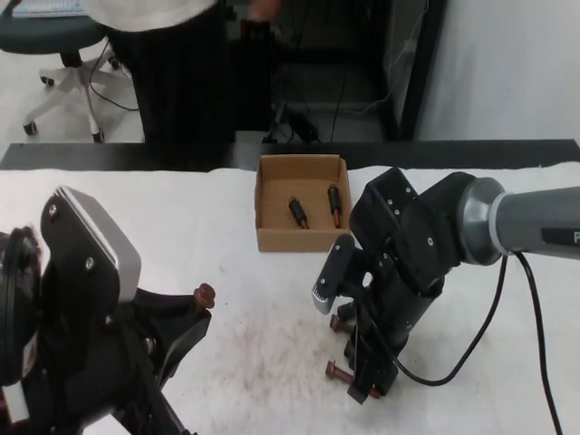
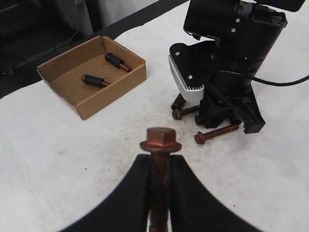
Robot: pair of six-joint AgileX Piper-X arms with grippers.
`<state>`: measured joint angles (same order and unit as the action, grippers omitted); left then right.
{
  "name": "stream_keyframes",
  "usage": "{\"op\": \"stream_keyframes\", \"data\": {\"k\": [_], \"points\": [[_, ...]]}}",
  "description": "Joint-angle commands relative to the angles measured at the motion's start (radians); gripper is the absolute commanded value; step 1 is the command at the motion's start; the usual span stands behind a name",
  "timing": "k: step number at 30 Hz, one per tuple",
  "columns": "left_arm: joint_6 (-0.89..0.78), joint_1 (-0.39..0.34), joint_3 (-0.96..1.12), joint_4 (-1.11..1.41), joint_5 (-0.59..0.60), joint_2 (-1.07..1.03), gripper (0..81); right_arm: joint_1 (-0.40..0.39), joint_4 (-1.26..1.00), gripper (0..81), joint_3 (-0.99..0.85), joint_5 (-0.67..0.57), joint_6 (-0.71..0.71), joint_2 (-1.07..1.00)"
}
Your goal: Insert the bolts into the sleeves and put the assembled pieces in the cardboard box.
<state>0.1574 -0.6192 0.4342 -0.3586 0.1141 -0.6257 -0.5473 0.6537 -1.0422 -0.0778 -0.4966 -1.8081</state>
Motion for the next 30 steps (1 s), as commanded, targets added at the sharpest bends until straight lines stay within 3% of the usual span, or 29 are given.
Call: {"op": "stream_keyframes", "data": {"k": [1,8,11,15,19,22,27,30], "points": [[0.0,0.002,0.005,0.018,-0.005,0.008,0.0,-0.001,0.013,0.9,-0.005,0.006,0.0,-0.006],[-0.016,0.002,0.005,0.162,-0.019,0.01,0.0,0.003,0.013,0.9,-0.065,0.0,0.219,0.158],[-0.118,0.002,0.005,0.33,-0.076,0.01,0.0,0.035,-0.011,0.9,-0.07,-0.011,0.348,0.267],[-0.287,0.002,0.005,0.583,-0.058,-0.001,0.0,0.089,-0.071,0.9,-0.034,-0.166,0.512,0.425],[-0.423,0.002,0.005,0.801,0.076,-0.053,0.0,0.108,-0.248,0.9,0.088,-0.376,0.628,0.572],[-0.465,0.002,0.005,0.936,0.248,-0.123,0.0,0.089,-0.378,0.9,0.202,-0.48,0.65,0.663],[-0.481,0.002,0.005,1.08,0.479,-0.264,0.0,-0.007,-0.607,0.9,0.377,-0.526,0.648,0.736],[-0.481,0.002,0.005,1.135,0.507,-0.325,0.0,-0.082,-0.762,0.9,0.459,-0.526,0.595,0.722]]}}
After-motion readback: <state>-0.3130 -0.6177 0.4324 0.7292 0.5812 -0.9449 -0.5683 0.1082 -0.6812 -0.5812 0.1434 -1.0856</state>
